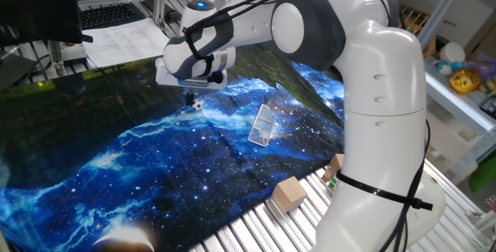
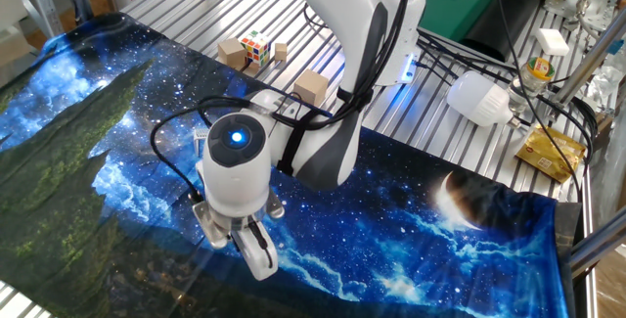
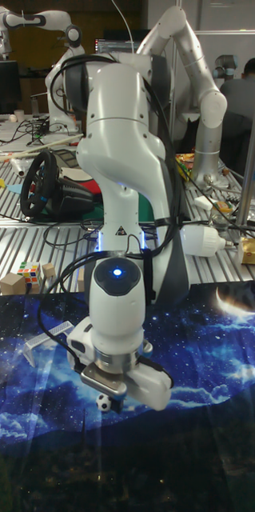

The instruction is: Push the soccer ball into the goal

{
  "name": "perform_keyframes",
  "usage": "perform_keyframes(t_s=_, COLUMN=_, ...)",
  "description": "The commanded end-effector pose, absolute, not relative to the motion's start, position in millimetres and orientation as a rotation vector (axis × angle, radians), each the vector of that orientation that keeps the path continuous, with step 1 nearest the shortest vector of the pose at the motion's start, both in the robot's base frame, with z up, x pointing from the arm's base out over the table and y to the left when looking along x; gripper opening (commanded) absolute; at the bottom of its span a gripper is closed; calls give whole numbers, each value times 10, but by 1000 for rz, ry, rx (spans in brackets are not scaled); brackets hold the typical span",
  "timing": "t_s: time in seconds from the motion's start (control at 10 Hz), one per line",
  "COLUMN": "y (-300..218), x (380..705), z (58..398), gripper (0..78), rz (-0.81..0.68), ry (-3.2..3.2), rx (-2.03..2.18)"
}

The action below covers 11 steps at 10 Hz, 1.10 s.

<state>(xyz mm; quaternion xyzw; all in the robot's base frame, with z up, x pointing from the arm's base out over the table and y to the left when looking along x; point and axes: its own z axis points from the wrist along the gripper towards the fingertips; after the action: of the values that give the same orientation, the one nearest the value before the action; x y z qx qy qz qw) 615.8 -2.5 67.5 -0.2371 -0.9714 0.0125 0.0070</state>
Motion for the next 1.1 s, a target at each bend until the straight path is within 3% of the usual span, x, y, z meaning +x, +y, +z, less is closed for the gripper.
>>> perform_keyframes(t_s=0.1, y=-106, x=6112, z=708, gripper=0, rz=27, ry=-3010, rx=-936)
perform_keyframes(t_s=1.1, y=-119, x=6179, z=694, gripper=0, rz=3, ry=-3018, rx=-1035)
